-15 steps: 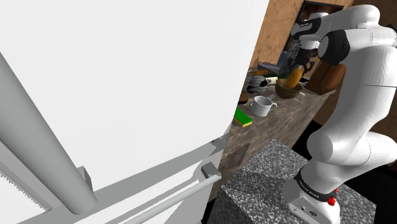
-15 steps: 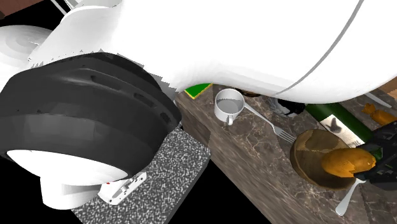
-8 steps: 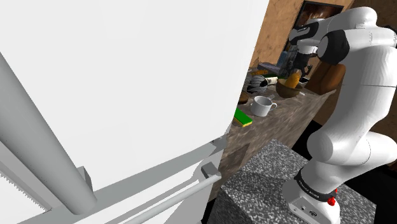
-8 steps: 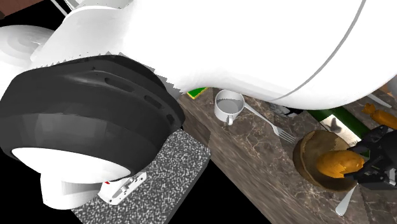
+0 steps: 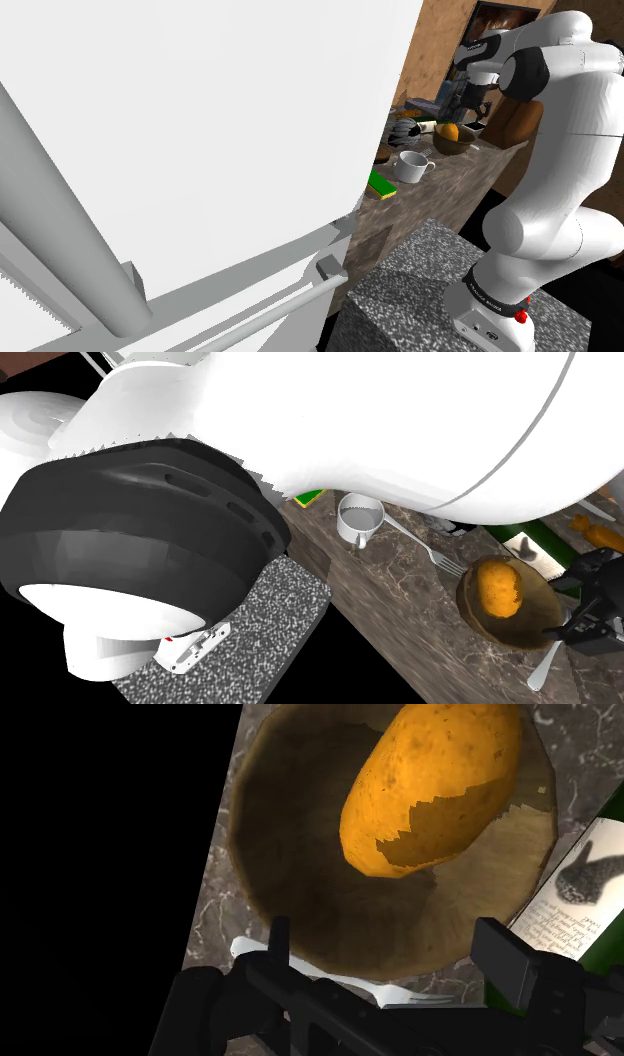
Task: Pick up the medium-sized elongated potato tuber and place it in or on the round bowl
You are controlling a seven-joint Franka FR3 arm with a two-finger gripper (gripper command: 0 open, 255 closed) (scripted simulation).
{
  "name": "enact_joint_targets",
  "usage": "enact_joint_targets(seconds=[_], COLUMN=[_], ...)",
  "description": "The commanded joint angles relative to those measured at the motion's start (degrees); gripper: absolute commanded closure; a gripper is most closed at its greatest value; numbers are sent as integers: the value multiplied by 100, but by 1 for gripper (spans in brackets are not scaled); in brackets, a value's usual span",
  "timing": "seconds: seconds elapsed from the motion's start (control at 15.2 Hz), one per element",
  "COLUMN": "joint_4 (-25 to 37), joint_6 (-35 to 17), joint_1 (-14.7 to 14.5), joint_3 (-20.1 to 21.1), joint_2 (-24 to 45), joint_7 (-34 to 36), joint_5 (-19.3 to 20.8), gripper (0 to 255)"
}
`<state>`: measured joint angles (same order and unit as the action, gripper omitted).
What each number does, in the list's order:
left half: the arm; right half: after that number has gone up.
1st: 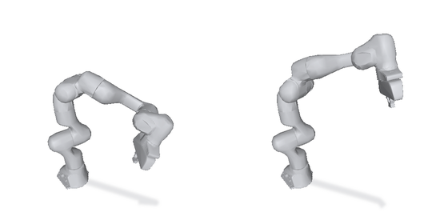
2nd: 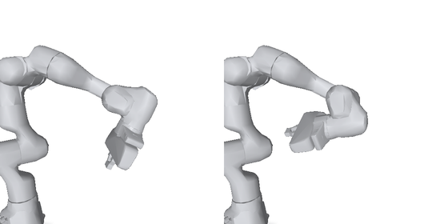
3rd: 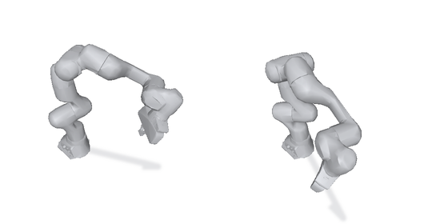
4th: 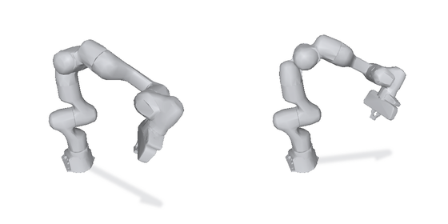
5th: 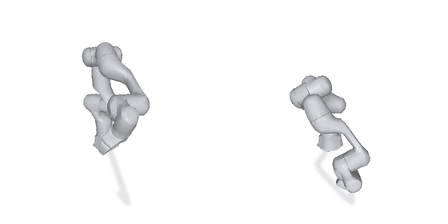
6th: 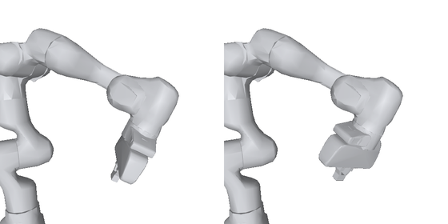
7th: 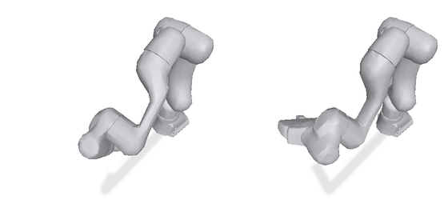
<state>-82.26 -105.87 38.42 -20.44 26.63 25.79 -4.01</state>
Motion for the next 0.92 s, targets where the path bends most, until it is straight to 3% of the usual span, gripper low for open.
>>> enact_joint_targets(seconds=[0.0,0.13,0.4,0.86], joint_4=[0,0,723,723], joint_6=[0,0,727,727], joint_1=[0,0,26,26], joint_3=[0,0,-9,-9], joint_2=[0,0,-8,-8], joint_7=[0,0,16,16], joint_5=[0,0,10,10], gripper=[0,0,0,0])
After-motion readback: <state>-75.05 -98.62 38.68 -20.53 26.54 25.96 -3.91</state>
